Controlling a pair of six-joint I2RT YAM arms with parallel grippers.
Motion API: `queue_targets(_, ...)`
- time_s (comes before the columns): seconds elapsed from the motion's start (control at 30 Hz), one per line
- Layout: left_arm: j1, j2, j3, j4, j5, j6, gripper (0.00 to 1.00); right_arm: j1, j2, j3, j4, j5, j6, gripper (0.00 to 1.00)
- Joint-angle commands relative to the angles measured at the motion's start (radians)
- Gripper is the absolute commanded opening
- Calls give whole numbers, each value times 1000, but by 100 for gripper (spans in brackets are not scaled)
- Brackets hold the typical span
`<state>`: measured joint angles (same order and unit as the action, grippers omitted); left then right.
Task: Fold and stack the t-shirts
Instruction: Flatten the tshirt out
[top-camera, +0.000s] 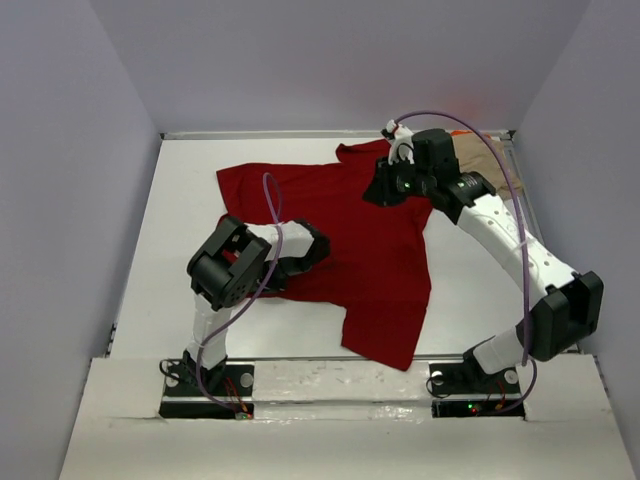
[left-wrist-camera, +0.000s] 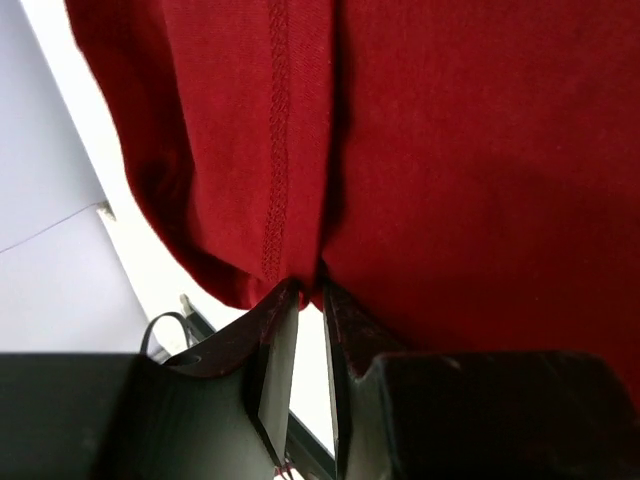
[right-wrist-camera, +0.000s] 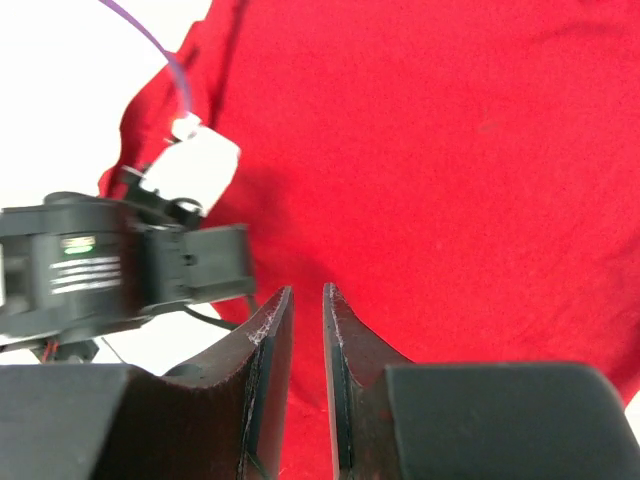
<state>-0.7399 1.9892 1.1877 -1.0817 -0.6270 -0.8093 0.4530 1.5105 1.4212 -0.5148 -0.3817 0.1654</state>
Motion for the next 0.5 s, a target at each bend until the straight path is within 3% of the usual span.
queue_targets(0.0,4,-7,27,-55,-94,-74,31,4,-64,-28,39,-16,5,25)
queue_targets(0.33,37,13,15,-53,-125,-94,32,4,-72,-57,42,-23,-1,25)
queue_targets(0.4,48,-7,15,-55,-126,-94,27,4,-69,-57,44,-23,-1,25)
queue_targets(0.47,53,-26,9,-55,-126,-103,14,4,-65,-54,44,-26,-3,24)
